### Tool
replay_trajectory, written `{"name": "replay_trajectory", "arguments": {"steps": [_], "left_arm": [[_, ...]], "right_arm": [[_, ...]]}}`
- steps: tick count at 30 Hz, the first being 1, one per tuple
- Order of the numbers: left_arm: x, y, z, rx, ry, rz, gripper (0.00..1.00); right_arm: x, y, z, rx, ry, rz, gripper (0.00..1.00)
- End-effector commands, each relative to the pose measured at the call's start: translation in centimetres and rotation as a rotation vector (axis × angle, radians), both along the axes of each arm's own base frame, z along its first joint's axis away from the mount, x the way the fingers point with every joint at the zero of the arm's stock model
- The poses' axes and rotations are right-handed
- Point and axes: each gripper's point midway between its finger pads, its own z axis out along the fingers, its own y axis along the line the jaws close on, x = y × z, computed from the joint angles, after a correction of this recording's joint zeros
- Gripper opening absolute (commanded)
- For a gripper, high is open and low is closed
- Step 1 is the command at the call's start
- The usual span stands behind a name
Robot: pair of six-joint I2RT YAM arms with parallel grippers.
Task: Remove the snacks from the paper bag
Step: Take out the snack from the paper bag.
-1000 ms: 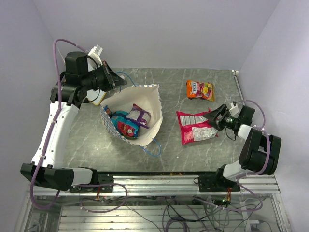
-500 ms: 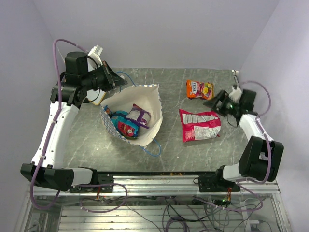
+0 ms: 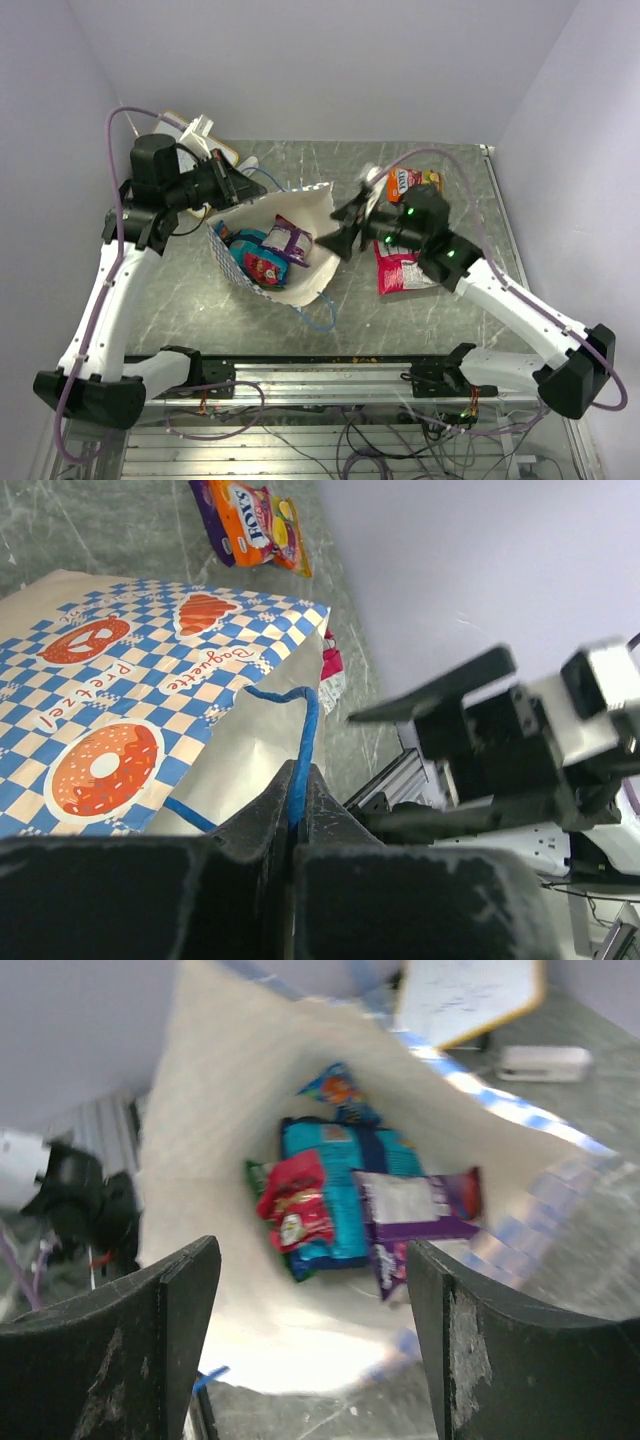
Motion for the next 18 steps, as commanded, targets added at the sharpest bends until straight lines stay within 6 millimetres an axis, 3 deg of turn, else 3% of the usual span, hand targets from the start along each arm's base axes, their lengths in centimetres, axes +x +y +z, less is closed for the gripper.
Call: {"name": "replay_trajectory", "arguments": {"steps": [1,4,7,15,18], "left_arm": [[-2.4,-0.5,2.6,-0.074,-0.122,-0.045,0.07],[-3.1,-0.7,2.9,-0.128,-0.138,-0.037,0.07],[-3.3,-1.0,3.0,-0.187,-0.129,-0.038,0.07],[-4.0,-1.5,4.1,-0.200,-0.080,-0.045,0.07],[-4.6,-1.4,3.5,-0.178,-0.055,-0.055,0.07]], "right_arm": [[-3.1,3.2,-3.5,-0.182,-0.214,0.073,0.73],[-5.9,6.0,-5.7,-0.320,-0.357,0.166,0.72],[-6.4,7.7,-8.1,-0.472,-0.443,0.133,0.68],[-4.0,8.1,-11.7,-0.597,-0.500,-0.034,0.51],[-3.3,8.7,-13.0,-0.639,-0.541,-0.032,0.48]]}}
